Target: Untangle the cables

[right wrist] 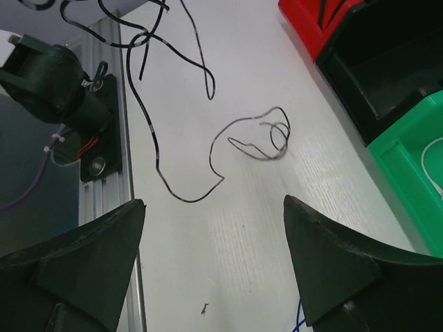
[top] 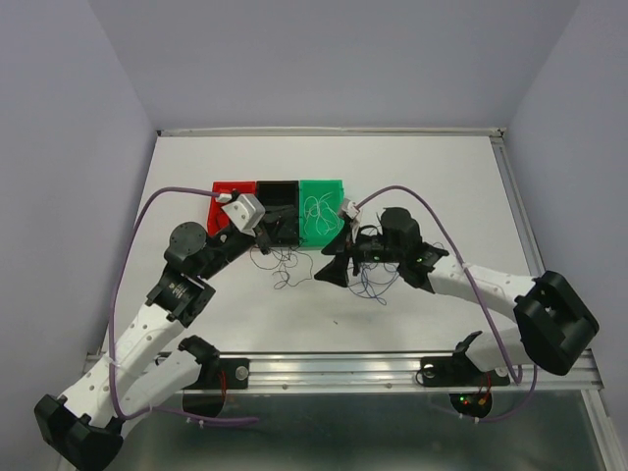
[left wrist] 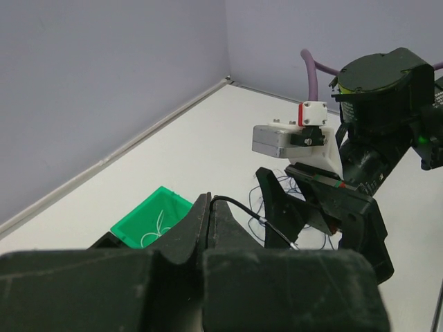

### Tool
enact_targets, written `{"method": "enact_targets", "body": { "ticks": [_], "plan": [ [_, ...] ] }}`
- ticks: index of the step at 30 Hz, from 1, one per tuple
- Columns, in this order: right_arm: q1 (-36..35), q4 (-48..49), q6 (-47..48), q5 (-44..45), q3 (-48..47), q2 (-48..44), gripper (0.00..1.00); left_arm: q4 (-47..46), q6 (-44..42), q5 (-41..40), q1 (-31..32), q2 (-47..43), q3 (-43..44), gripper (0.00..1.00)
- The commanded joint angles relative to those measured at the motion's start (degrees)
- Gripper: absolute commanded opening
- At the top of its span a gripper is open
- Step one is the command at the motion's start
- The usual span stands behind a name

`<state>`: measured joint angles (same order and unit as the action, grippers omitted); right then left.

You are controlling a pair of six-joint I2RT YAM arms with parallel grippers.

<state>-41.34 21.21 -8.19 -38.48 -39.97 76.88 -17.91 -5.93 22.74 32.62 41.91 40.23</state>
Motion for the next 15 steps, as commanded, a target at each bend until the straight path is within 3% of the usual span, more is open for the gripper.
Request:
{"method": "enact_targets", "body": {
  "ticks": [1, 13, 15],
  "plan": [
    [-0.6, 8.8, 0.1, -4.5, -6.3, 1.5, 0.86, -2.2, 0.1, -0.7, 0.0, -0.4, 3.2, 0.00],
    [-2.0, 14.1, -3.0, -10.5, -9.7, 7.3, 0.82, -2.2, 0.7, -2.5, -0.1, 0.0, 3.7, 0.00],
    [-2.2, 14.4, -3.2, -10.7, -10.3, 8.4, 0.77, -2.3, 0.7, -2.8, -0.1, 0.0, 3.7, 0.00]
  ]
}}
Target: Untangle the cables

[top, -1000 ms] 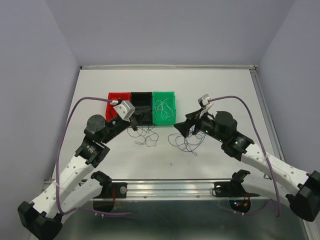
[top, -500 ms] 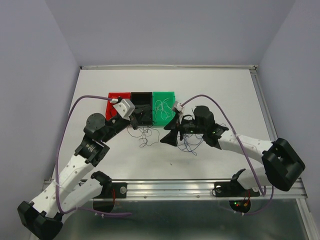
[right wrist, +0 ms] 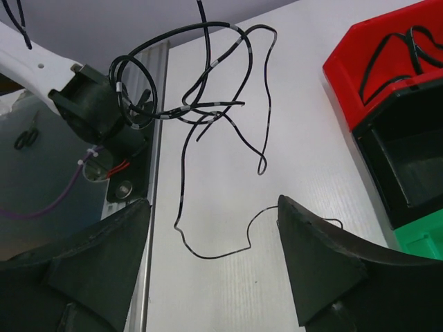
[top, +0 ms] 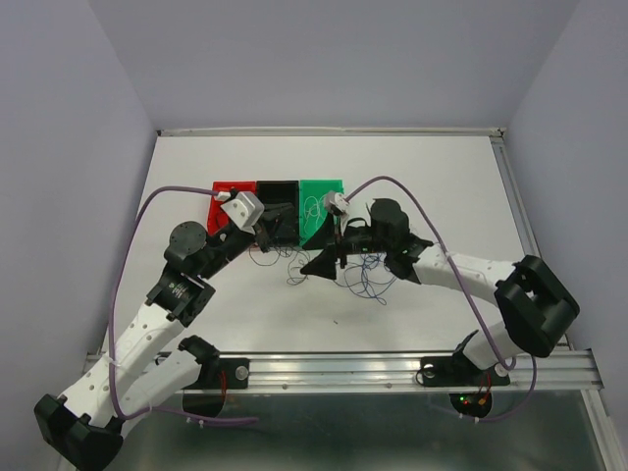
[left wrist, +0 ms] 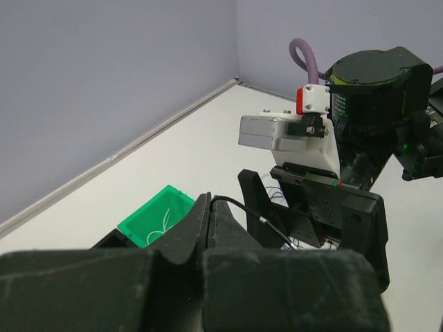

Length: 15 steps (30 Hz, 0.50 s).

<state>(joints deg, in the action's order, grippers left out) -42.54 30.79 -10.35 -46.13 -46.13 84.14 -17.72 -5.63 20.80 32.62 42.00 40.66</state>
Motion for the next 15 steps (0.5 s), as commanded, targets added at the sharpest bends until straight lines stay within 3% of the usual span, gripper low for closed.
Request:
{"method": "enact_targets", "body": {
  "ticks": [1, 4, 5, 6, 7, 8, 11, 15],
  "plan": [
    [-1.1, 4.9, -1.3, -2.8, -4.8, 1.4, 0.71, -2.5, 0.5, -0.9, -0.1, -0.2, 3.3, 0.00],
    [-1.2, 4.8, -1.6, -1.7, -5.3, 2.3, 0.43, -2.4, 0.4, -1.1, -0.1, -0.5, 3.2, 0.00],
    [-1.1, 4.8, -2.0, -0.9, -5.6, 2.2, 0.31, -2.4, 0.4, -1.2, -0.1, -0.4, 3.2, 0.00],
    [-1.1, 4.8, -2.7, 0.2, -5.5, 1.5, 0.10, -2.5, -0.1, -3.3, 0.0, -0.5, 3.1, 0.00],
    [-1.1, 4.6, -3.2, 4.7, -4.7, 0.6, 0.02, -2.4, -0.4, -5.7, -0.1, -0.2, 3.1, 0.00],
    [-1.1, 4.7, -3.8, 8.0, -4.0, -0.5, 0.01, -2.3, -0.4, -9.8, 0.0, 0.0, 3.3, 0.00],
    [-1.1, 4.2, -5.9, 22.6, -0.4, -6.3, 0.00, -4.3, -0.7, -34.0, -0.2, -0.6, 2.5, 0.00],
    [-1.1, 3.7, -11.5, 42.6, 5.4, -16.6, 0.00, -7.5, -2.5, -42.2, -0.4, -3.8, 0.8, 0.00]
  ]
}}
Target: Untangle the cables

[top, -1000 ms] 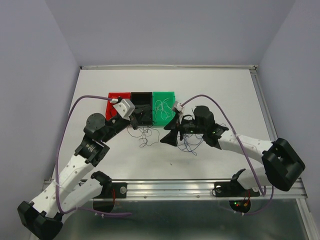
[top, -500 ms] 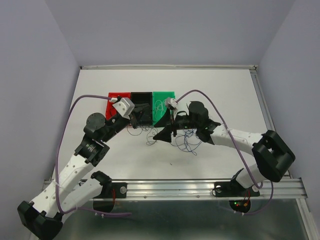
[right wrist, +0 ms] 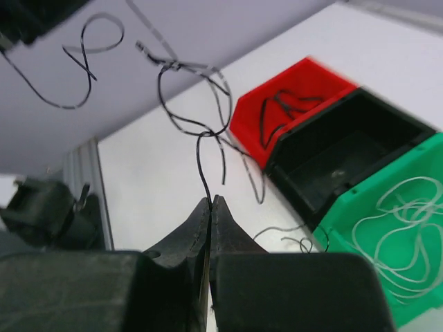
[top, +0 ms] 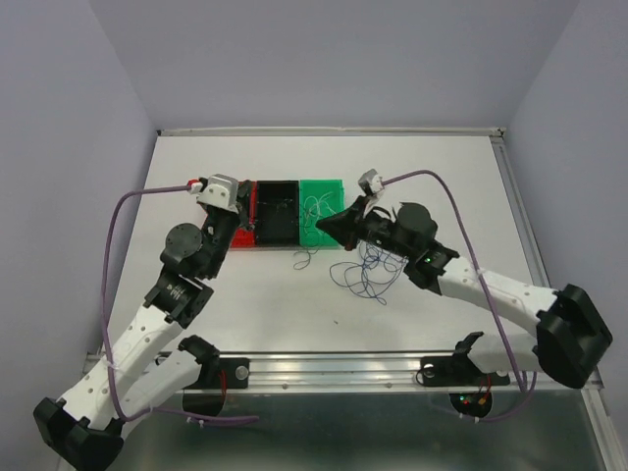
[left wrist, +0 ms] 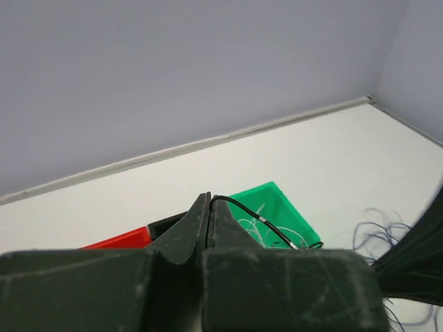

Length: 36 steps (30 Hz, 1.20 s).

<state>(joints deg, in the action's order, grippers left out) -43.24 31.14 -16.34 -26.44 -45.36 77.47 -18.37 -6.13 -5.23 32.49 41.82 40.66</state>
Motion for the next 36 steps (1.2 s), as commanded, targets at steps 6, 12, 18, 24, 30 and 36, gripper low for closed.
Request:
{"method": "enact_targets", "body": {
  "ticks": [6, 12, 18, 24, 30, 36],
  "plan": [
    [-0.3, 2.7, -10.9, 48.0, 17.0, -31.0, 0.01, -11.3, -8.1, -28.2, -0.8, -6.8, 0.1, 0.00],
    [-0.3, -1.2, -9.6, 42.0, 18.0, -39.1, 0.01, -13.7, -10.4, -31.4, -4.8, -6.3, 1.1, 0.00],
    [-0.3, -0.7, -11.3, 40.7, 17.0, -36.9, 0.01, -11.4, -8.5, -28.2, -7.7, -1.7, 2.8, 0.00],
    [-0.3, 3.8, -14.8, 57.3, 25.7, -50.8, 0.01, -11.9, -2.9, -20.8, -27.4, 6.1, 5.7, 0.00],
    [-0.3, -8.6, -13.1, 69.1, 25.3, -64.6, 0.01, -5.4, 6.6, 0.2, -49.2, 14.1, 12.9, 0.00],
    [-0.3, -14.1, -8.9, 57.6, 19.5, -64.0, 0.01, -5.7, 10.0, 22.6, -51.2, 14.7, 12.3, 0.00]
  ]
}}
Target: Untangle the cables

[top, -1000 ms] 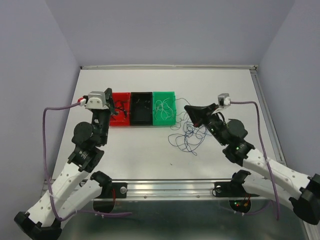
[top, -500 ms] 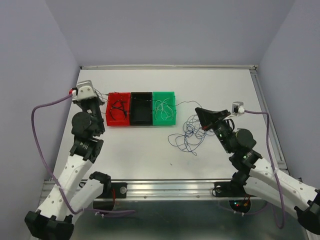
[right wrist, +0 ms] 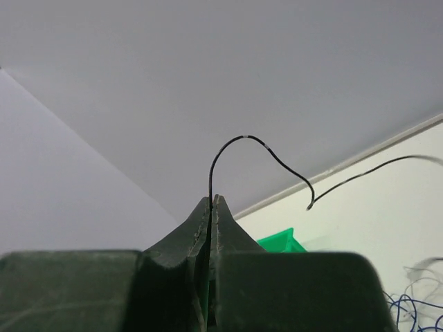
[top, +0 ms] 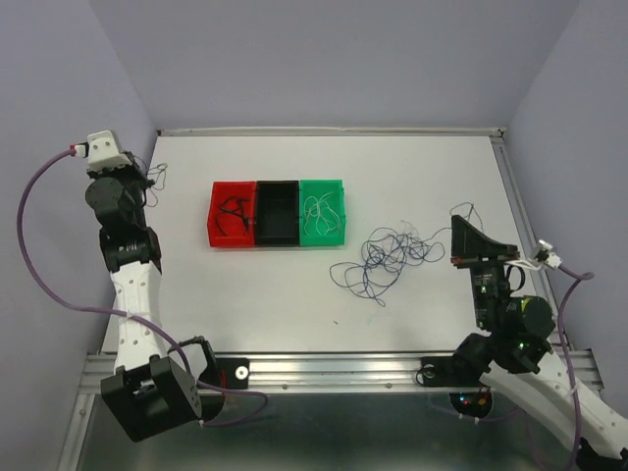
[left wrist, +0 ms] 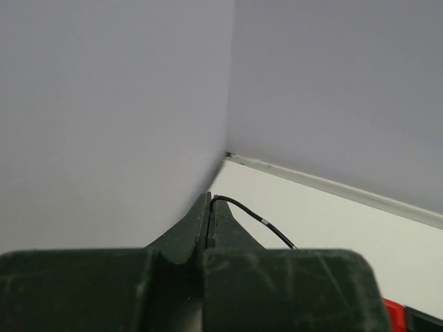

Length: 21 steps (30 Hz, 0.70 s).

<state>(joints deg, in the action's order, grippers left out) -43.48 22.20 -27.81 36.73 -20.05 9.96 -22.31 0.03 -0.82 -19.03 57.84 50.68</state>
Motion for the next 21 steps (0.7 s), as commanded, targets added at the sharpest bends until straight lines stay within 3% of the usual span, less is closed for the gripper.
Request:
{"method": "enact_targets", "body": {
  "ticks": [1, 4, 5, 9, 14, 21],
  "plan": [
    [-0.1, -5.8, 3.0, -8.5, -7.4, 8.3, 0.00, -1.7, 3.8, 20.7, 0.5, -1.2, 2.3, 0.00],
    [0.0, -5.0, 3.9, -22.7, -13.9, 20.3, 0.01, 0.9, 2.8, 23.8, 1.9, 0.4, 4.0, 0.00],
    [-0.1, -4.4, 4.2, -22.8, -16.0, 20.4, 0.00, 2.0, 2.2, 23.4, 2.4, 1.0, 4.4, 0.00],
    [-0.1, 0.3, 5.3, -33.0, -23.9, 37.2, 0.01, 5.0, -2.1, 21.5, 6.1, 5.2, 5.9, 0.00],
    [-0.1, 3.6, 5.7, -35.8, -32.1, 46.4, 0.01, 15.7, -11.0, 12.1, 15.7, 11.9, 11.1, 0.00],
    [-0.1, 3.4, 6.5, -35.8, -38.0, 48.7, 0.01, 19.2, -13.3, 10.4, 16.6, 19.7, 11.7, 0.00]
  ]
}}
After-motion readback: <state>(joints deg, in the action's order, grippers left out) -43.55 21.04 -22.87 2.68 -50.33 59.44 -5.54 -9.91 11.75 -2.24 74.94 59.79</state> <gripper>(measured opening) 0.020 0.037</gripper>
